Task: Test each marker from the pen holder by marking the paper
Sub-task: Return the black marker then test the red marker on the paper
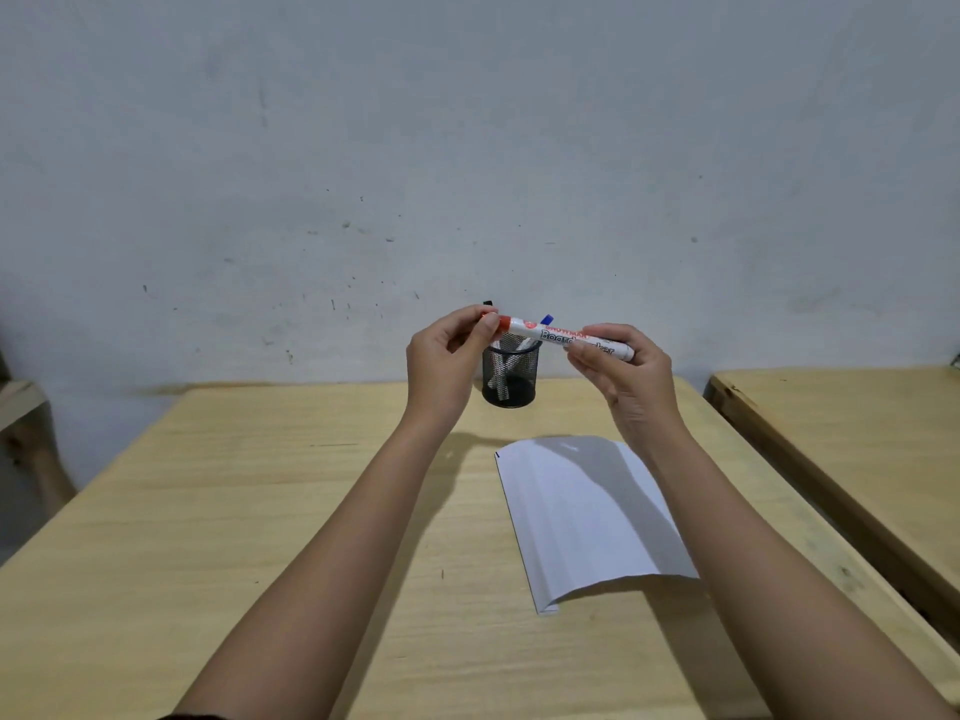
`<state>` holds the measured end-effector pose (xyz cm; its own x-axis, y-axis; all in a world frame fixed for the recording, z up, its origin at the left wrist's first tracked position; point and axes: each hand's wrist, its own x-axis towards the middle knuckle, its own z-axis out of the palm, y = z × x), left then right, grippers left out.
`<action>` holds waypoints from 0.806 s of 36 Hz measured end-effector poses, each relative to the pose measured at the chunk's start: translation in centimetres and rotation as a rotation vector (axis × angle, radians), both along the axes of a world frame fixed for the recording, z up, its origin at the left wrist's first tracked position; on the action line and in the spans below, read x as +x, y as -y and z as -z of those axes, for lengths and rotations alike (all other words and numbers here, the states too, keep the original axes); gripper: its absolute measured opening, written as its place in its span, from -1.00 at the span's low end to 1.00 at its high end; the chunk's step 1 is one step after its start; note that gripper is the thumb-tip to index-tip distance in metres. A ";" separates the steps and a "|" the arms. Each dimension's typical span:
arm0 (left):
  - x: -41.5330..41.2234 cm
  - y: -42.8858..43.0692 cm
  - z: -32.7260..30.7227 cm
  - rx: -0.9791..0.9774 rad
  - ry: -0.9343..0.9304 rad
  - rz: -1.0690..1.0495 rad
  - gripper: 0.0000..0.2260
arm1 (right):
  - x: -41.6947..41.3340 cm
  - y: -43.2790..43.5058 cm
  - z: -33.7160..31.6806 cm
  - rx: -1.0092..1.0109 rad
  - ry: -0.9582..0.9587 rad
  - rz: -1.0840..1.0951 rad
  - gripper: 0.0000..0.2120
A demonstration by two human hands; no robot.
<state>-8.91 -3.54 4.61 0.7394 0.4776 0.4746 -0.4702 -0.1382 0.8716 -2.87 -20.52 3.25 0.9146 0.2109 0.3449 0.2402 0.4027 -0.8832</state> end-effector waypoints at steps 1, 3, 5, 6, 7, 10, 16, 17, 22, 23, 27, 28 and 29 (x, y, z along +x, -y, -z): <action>0.1 0.1 0.1 -0.002 -0.008 -0.005 -0.92 | -0.1 -0.2 0.2 0.061 -0.044 -0.015 -0.85; 0.3 0.2 0.3 -0.002 -0.023 -0.011 -0.92 | -0.3 -0.6 0.5 0.155 -0.120 -0.036 -0.84; 0.4 0.3 0.5 -0.004 -0.034 -0.015 -0.92 | -0.4 -1.0 0.6 0.219 -0.174 -0.054 -0.84; 0.5 0.3 0.7 -0.006 -0.037 -0.018 -0.92 | -0.4 -1.1 0.6 0.252 -0.199 -0.064 -0.85; 0.6 0.3 0.8 -0.006 -0.042 -0.025 -0.93 | -0.4 -1.3 0.7 0.288 -0.224 -0.076 -0.85; 0.7 0.6 1.1 -0.017 -0.057 -0.028 -0.92 | -0.3 -1.7 0.5 0.397 -0.304 -0.126 -0.88; 1.3 0.9 1.5 -0.066 -0.089 -0.051 -0.80 | -0.1 -2.4 0.5 0.470 -0.372 -0.135 -0.93; 1.4 0.9 1.5 -0.068 -0.100 -0.053 -0.79 | 0.0 -2.3 0.6 0.451 -0.363 -0.131 -0.93; 1.4 0.6 1.9 -0.051 -0.172 -0.047 -0.87 | 0.4 -2.0 0.5 0.329 -0.259 -0.131 -0.91; 1.5 0.5 2.0 -0.067 -0.191 -0.049 -0.84 | 0.5 -1.9 0.5 0.304 -0.224 -0.136 -0.90; 1.7 -0.5 2.4 -0.120 -0.284 0.033 -0.76 | 0.4 -1.7 0.0 0.171 -0.083 -0.146 -0.87; 1.7 -0.7 2.5 -0.140 -0.300 0.067 -0.77 | 0.3 -1.7 0.0 0.145 -0.058 -0.144 -0.87; 1.7 -1.0 2.6 -0.164 -0.310 0.091 -0.78 | 0.3 -1.7 0.0 0.124 -0.040 -0.141 -0.86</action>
